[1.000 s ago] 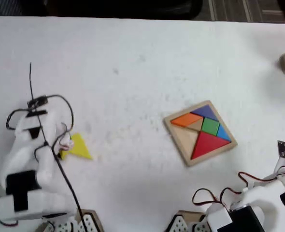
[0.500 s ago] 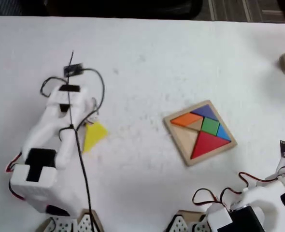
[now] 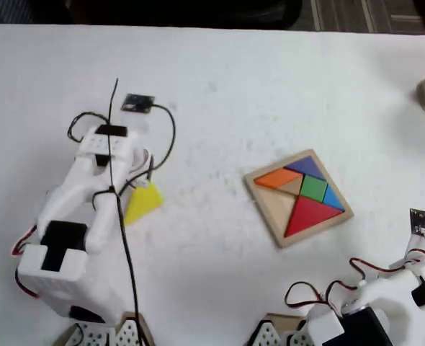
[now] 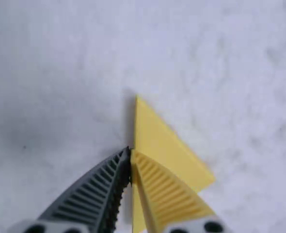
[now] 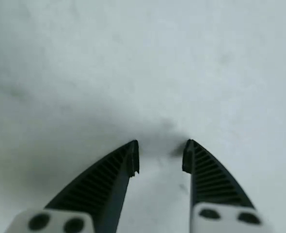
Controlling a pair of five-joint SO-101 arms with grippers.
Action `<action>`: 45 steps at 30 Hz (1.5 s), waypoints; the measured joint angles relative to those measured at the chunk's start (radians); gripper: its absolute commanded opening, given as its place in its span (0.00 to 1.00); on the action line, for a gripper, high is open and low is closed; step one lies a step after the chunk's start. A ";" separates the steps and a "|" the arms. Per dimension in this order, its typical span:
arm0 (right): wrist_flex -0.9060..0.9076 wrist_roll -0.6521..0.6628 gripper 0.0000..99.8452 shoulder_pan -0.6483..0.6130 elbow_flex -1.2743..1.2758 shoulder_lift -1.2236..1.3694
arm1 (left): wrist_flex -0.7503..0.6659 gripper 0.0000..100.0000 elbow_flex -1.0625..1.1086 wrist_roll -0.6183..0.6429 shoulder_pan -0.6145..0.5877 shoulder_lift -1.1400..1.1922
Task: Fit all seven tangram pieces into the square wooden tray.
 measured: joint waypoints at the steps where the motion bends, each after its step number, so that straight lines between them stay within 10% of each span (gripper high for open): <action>1: -0.003 0.000 0.16 -0.005 0.002 0.000 | 0.009 0.05 0.000 -0.025 0.000 0.000; 7: -0.008 0.002 0.16 -0.055 0.025 -0.015 | 0.106 0.24 -0.002 -0.046 0.000 -0.002; 45: -0.008 0.000 0.16 -0.124 0.068 -0.043 | 0.074 0.28 0.057 0.075 -0.002 -0.021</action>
